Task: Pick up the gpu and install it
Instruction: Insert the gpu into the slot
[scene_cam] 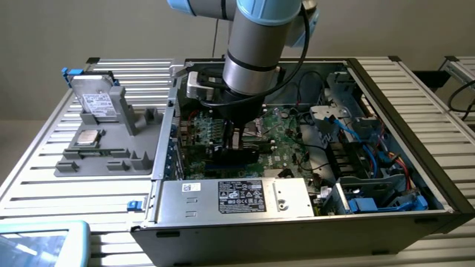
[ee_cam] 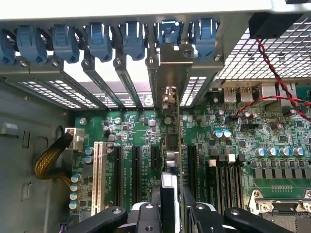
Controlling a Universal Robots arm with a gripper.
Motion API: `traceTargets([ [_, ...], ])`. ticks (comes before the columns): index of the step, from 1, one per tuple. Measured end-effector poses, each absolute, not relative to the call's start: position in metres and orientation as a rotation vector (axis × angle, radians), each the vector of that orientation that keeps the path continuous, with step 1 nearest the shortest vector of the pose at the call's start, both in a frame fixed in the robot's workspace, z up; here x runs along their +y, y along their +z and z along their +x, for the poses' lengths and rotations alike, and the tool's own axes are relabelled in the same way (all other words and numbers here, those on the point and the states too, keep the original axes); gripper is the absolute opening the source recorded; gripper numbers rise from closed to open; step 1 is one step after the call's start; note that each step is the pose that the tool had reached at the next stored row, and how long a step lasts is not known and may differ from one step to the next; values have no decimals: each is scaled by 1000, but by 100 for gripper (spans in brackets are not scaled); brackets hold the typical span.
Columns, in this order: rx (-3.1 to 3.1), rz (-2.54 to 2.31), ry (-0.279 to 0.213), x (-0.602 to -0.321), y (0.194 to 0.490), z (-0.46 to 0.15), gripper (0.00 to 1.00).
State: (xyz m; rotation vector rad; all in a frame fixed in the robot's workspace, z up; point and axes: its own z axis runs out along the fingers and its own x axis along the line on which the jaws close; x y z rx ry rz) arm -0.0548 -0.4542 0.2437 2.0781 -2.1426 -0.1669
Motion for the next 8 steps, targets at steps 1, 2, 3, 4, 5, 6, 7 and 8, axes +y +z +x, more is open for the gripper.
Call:
traceTargets([
  [1, -2143, 2078, -167, -454, 244, -55, 27],
  [2, -2143, 2078, -167, -454, 244, -55, 27],
  [3, -2143, 2078, -167, -454, 244, -55, 27],
  [4, -2143, 2078, -167, -454, 244, -55, 27],
  [5, -2143, 2078, -167, -454, 243, -55, 27],
  [6, -2142, 2078, -167, -454, 243, -55, 27],
  [7, -2142, 2078, -167, -454, 243, -55, 27],
  [8, -2143, 2078, -167, -454, 243, -55, 27],
])
